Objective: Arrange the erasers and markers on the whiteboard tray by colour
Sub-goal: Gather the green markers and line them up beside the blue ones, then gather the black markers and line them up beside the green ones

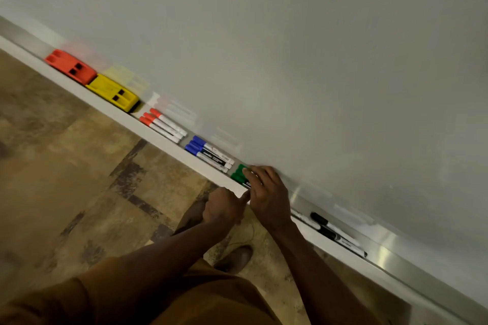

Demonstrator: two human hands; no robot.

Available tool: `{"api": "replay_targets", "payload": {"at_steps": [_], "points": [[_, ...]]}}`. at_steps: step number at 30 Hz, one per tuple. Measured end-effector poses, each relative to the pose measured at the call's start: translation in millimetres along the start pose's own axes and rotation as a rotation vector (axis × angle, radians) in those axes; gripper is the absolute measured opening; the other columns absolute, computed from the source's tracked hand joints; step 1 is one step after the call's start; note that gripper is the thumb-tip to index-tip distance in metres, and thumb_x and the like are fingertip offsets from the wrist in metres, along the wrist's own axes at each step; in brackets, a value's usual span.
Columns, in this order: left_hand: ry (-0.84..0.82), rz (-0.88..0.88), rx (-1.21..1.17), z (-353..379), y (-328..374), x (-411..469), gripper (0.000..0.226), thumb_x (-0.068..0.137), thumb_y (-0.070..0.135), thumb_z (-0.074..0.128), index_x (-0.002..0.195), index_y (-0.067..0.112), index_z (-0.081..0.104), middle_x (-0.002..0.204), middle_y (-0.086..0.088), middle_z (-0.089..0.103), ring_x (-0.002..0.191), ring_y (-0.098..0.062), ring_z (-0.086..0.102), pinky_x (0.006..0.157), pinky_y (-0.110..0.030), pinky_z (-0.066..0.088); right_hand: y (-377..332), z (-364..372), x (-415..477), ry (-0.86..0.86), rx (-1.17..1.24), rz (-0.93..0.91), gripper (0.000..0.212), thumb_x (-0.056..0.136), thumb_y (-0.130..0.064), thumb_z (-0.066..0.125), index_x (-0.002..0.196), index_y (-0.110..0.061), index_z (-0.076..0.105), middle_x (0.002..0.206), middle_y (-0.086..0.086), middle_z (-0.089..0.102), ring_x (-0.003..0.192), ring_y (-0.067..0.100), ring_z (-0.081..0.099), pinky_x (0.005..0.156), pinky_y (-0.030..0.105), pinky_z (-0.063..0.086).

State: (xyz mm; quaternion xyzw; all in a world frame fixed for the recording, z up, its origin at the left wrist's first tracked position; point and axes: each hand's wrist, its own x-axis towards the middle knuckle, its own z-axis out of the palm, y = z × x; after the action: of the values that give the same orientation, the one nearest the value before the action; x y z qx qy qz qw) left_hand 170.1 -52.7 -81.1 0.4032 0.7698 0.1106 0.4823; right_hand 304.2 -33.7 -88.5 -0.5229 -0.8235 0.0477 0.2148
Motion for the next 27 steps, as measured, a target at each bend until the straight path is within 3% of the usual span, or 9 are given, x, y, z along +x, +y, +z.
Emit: {"api": "replay_targets", "payload": {"at_steps": [2, 4, 7, 10, 12, 18, 27], "points": [[0.100, 0.248, 0.342, 10, -1, -4, 0.064, 0.097, 0.070, 0.054, 0.080, 0.011, 0.073, 0.071, -0.003, 0.074, 0.064, -0.022, 0.073, 0.066, -0.043, 0.065, 12, -14, -26, 0.062, 0.005, 0.099, 0.028, 0.093, -0.003, 0.066, 0.120, -0.007, 0.072, 0.121, 0.008, 0.072, 0.114, 0.028, 0.064, 0.095, 0.039, 0.054], [0.146, 0.513, 0.498, 21, 1, -9, 0.057, 0.098, 0.068, 0.053, 0.075, 0.018, 0.066, 0.069, 0.001, 0.069, 0.063, -0.020, 0.068, 0.061, -0.037, 0.060, 28, -28, -61, 0.123, -0.034, 0.184, 0.020, 0.100, -0.009, 0.058, 0.114, -0.007, 0.072, 0.116, 0.007, 0.071, 0.109, 0.027, 0.062, 0.093, 0.038, 0.053], [0.153, 1.056, 0.604, 36, 10, -15, 0.027, 0.091, 0.041, 0.076, 0.085, 0.018, 0.065, 0.081, -0.001, 0.069, 0.072, -0.024, 0.069, 0.054, -0.030, 0.048, 58, -48, -115, 0.108, -0.178, 0.352, 0.031, 0.083, 0.006, 0.072, 0.110, -0.007, 0.073, 0.113, 0.010, 0.071, 0.105, 0.031, 0.064, 0.090, 0.042, 0.053], [0.144, 1.432, 0.791, 54, 21, -18, 0.012, 0.093, 0.019, 0.071, 0.099, 0.008, 0.072, 0.098, -0.010, 0.070, 0.091, -0.030, 0.068, 0.070, -0.041, 0.058, 86, -70, -162, 0.063, -0.250, 0.474, 0.042, 0.075, 0.009, 0.080, 0.113, -0.008, 0.074, 0.114, 0.011, 0.073, 0.105, 0.032, 0.065, 0.089, 0.042, 0.053], [0.144, 1.506, 0.836, 62, 27, -19, 0.015, 0.092, 0.013, 0.066, 0.103, 0.007, 0.073, 0.102, -0.011, 0.070, 0.094, -0.030, 0.067, 0.076, -0.041, 0.058, 101, -85, -186, 0.045, -0.271, 0.522, 0.041, 0.076, 0.006, 0.082, 0.113, -0.008, 0.075, 0.116, 0.010, 0.073, 0.108, 0.031, 0.064, 0.089, 0.042, 0.054], [0.056, 1.480, 0.955, 81, 35, -24, 0.031, 0.076, 0.008, 0.082, 0.106, 0.009, 0.074, 0.108, -0.010, 0.071, 0.099, -0.027, 0.067, 0.082, -0.038, 0.058, 117, -106, -206, -0.081, -0.211, 0.486, 0.035, 0.083, -0.017, 0.083, 0.116, -0.012, 0.074, 0.118, 0.008, 0.070, 0.107, 0.029, 0.063, 0.081, 0.039, 0.058], [0.066, 1.439, 0.947, 86, 44, -25, 0.034, 0.073, 0.010, 0.089, 0.104, 0.011, 0.076, 0.103, -0.007, 0.072, 0.095, -0.025, 0.068, 0.080, -0.037, 0.058, 129, -124, -197, -0.243, -0.276, 0.414, 0.049, 0.082, -0.020, 0.083, 0.129, -0.018, 0.068, 0.111, 0.007, 0.067, 0.104, 0.027, 0.062, 0.077, 0.039, 0.058]]}}
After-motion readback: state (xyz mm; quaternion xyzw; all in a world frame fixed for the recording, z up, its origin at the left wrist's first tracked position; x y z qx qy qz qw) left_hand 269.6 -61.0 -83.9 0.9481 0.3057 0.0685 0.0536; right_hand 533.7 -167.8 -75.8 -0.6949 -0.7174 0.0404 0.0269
